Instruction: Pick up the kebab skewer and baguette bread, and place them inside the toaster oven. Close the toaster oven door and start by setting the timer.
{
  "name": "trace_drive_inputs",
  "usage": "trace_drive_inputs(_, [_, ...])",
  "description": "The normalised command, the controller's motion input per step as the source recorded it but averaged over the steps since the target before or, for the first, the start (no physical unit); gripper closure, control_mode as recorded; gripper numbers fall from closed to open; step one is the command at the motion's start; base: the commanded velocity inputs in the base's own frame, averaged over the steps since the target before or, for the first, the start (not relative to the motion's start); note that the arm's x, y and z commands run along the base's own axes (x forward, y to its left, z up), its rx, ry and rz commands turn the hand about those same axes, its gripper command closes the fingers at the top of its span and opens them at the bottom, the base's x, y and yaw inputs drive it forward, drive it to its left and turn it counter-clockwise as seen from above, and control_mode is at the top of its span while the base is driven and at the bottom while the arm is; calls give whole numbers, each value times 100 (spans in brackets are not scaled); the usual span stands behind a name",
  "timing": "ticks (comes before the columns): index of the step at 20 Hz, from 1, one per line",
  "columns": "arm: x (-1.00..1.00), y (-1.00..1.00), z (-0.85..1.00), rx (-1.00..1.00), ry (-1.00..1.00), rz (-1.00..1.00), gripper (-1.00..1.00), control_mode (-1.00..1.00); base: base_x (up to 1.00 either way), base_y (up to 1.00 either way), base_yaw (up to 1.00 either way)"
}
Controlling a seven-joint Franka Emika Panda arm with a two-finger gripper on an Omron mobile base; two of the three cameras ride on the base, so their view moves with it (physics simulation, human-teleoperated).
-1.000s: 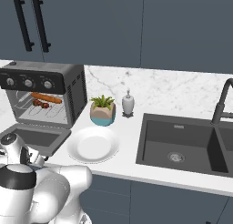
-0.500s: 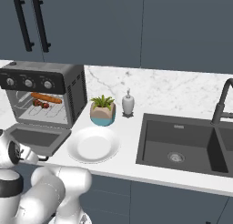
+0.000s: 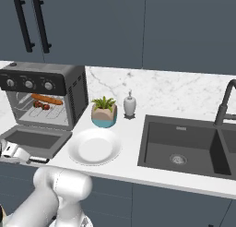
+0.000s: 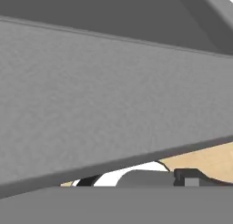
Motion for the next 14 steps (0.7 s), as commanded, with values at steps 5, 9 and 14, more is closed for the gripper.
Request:
trace_drive_inputs(5, [53, -31, 0, 0, -42, 6, -100, -100, 0, 0, 0])
trace_drive_inputs(9, [62, -38, 0, 0, -48, 8, -100, -100, 0, 0, 0])
trace_drive_inputs(14, [87, -50, 2, 2, -46, 9, -100, -100, 0, 0, 0])
